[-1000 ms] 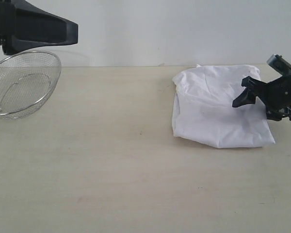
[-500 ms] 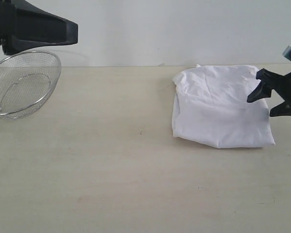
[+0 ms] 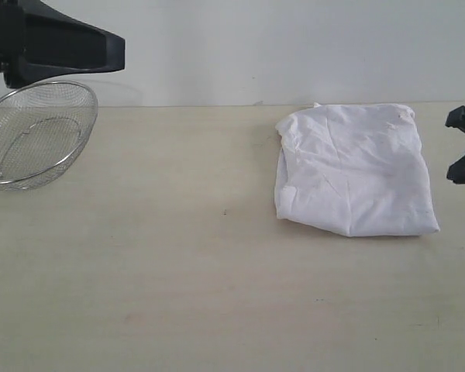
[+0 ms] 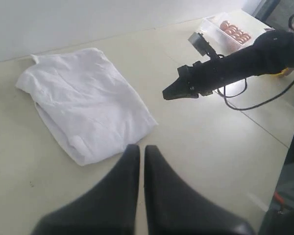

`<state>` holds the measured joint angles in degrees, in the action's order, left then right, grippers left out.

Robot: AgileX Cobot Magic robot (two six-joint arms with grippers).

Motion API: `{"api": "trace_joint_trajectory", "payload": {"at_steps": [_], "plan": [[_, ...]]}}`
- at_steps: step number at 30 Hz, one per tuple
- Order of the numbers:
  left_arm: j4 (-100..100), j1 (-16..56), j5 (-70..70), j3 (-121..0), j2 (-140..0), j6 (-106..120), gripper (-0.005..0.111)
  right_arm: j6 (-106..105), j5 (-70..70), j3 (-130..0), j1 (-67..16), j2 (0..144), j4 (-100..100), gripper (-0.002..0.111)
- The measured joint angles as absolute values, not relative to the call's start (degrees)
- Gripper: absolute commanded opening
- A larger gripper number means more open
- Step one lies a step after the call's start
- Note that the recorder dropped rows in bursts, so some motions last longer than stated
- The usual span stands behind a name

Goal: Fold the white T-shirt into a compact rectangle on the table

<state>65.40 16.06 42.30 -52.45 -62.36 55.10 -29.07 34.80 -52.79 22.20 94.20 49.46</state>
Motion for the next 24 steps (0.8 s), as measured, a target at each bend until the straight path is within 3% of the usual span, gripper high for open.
{"api": "trace_joint_trajectory", "payload": {"at_steps": [9,24], "plan": [[67.8,16.06,46.01,-52.45,-62.36,55.1,0.004,-31.39,27.96,-39.84,5.06,67.02,49.86,0.0],[67.8,16.06,48.89,-52.45,-62.27,55.1,0.004,-35.96,46.4,-33.79,3.45,48.75,46.39,0.0]]}}
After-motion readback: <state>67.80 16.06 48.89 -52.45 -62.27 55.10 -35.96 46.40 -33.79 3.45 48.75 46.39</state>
